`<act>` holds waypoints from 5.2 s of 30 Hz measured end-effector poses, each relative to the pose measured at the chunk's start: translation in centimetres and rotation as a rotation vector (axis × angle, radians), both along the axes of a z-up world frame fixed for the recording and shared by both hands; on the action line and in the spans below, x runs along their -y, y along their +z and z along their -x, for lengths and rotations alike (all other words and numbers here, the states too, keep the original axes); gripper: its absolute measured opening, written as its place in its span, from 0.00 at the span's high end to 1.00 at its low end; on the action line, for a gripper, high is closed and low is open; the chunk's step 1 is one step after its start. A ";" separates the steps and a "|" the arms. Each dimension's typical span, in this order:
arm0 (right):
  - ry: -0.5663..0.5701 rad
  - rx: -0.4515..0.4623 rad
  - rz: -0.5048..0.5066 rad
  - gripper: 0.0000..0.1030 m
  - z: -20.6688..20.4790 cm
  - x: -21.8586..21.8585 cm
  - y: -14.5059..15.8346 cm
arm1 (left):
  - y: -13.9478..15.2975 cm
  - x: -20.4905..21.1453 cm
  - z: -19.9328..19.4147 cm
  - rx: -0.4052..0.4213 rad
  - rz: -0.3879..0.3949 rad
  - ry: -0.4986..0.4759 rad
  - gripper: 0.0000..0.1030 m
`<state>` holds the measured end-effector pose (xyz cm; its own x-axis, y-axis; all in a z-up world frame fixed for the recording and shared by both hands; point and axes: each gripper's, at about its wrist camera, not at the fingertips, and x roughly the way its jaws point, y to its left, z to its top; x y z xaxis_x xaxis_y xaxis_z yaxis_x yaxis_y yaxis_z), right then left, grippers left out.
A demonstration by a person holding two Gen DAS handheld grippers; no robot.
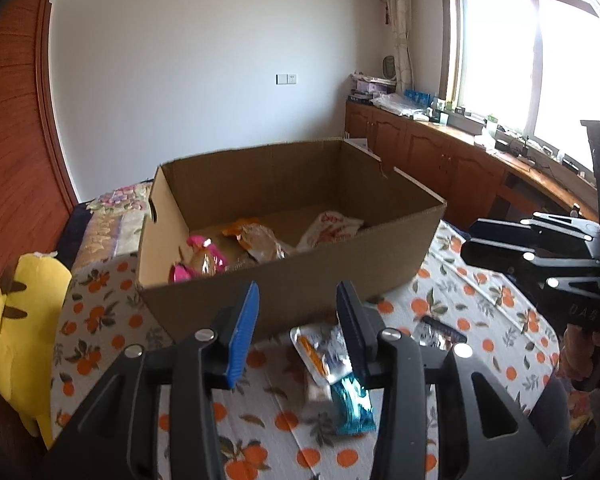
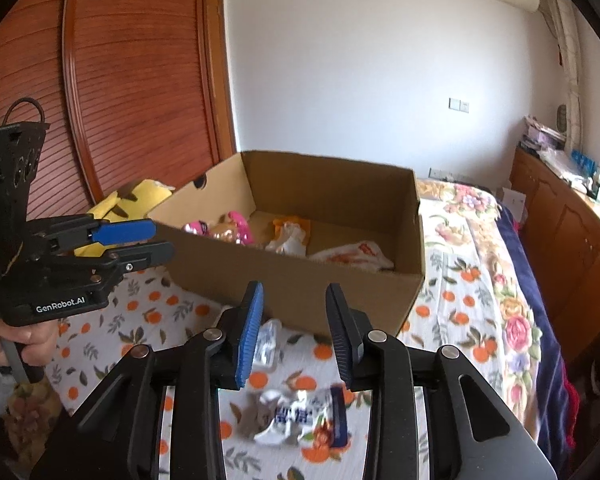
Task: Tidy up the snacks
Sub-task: 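Move the left tool toward the teal packet while the right tool grasps the white duck-gizzard pouch, then close the left tool on the teal packet while the right tool holds the white pouch, then lift both held packets and carry them over the cardboard box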
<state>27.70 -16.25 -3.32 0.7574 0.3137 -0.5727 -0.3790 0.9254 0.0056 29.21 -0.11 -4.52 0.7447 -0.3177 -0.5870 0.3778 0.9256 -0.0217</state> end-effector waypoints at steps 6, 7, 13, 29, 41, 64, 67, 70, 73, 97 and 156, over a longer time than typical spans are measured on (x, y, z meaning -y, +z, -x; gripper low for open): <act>-0.020 -0.032 -0.006 0.64 1.2 0.6 -2.0 | -3.2 -0.3 1.3 -0.052 0.006 0.010 0.59; -0.026 -0.034 -0.005 0.62 1.4 0.7 -2.4 | -3.7 -0.4 1.5 -0.058 0.006 0.015 0.59; -0.056 -0.094 -0.026 0.55 1.9 1.9 -5.4 | -6.9 -0.7 2.4 -0.117 0.040 0.043 0.56; -0.082 -0.213 0.002 0.35 0.7 2.2 -10.7 | -10.1 1.4 4.2 -0.164 0.020 0.006 0.54; -0.048 -0.269 0.028 0.23 -0.7 1.4 -12.3 | -11.0 1.9 4.1 -0.178 0.005 0.003 0.53; -0.064 -0.259 0.114 0.19 -0.5 0.2 -12.9 | -10.1 5.8 2.8 -0.192 -0.101 -0.025 0.61; -0.057 -0.259 0.112 0.19 -0.5 0.2 -12.9 | -10.5 6.1 2.4 -0.204 -0.128 -0.018 0.61; -0.050 -0.258 0.115 0.19 -0.4 0.1 -12.9 | -10.7 6.3 2.3 -0.207 -0.138 -0.018 0.63; -0.048 -0.259 0.110 0.19 -0.5 0.1 -12.9 | -10.7 6.6 1.9 -0.207 -0.148 -0.012 0.63; -0.045 -0.260 0.088 0.20 -0.3 0.8 -12.7 | -10.3 5.7 3.9 -0.188 -0.153 -0.039 0.79; 0.043 -0.186 0.080 0.36 3.1 1.2 -7.1 | -4.9 1.3 6.3 -0.069 0.018 0.013 0.79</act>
